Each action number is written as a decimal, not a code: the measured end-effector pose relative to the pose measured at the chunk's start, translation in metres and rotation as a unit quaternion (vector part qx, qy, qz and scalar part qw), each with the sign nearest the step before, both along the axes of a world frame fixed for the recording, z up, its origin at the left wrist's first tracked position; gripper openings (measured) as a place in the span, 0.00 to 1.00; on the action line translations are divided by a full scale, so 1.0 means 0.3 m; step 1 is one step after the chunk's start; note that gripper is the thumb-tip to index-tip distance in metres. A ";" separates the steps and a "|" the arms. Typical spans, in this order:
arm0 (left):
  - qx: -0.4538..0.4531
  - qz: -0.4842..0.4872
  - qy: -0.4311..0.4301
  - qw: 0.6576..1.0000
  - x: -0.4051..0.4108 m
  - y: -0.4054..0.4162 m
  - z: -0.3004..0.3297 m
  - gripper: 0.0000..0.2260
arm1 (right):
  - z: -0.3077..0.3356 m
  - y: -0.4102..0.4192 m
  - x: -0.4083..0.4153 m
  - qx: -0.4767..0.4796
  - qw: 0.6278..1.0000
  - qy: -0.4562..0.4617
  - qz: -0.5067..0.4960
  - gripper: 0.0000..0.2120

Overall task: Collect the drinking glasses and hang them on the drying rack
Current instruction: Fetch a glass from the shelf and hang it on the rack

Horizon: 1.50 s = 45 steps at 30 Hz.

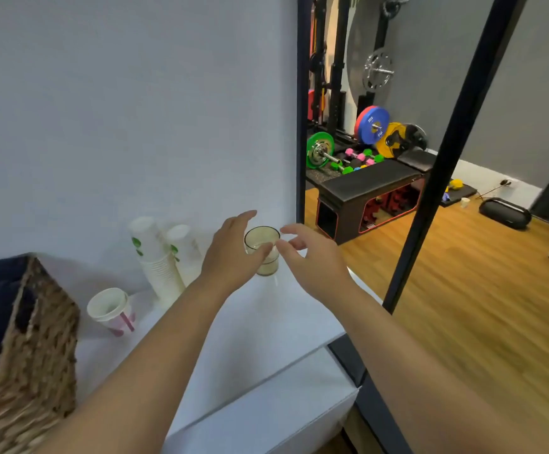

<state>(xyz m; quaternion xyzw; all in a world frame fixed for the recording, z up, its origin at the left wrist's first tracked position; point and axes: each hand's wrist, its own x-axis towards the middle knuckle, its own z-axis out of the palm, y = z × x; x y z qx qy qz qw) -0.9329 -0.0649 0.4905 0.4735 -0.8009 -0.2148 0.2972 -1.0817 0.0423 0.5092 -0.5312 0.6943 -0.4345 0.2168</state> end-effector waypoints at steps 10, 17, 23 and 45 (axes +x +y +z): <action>0.069 0.098 -0.084 0.989 -0.200 -0.149 -0.120 0.48 | -0.119 -0.182 -0.226 0.006 0.996 -0.063 0.059 0.16; 0.112 0.182 -0.095 0.972 -0.301 -0.191 -0.222 0.55 | -0.236 -0.229 -0.306 0.017 0.990 -0.126 0.057 0.15; 0.123 0.204 -0.035 0.971 -0.311 -0.213 -0.253 0.49 | -0.285 -0.285 -0.302 0.014 0.986 -0.151 0.073 0.15; -0.003 0.255 0.007 0.967 0.112 0.386 0.344 0.49 | 0.088 -0.039 0.229 0.168 0.724 -0.634 0.215 0.19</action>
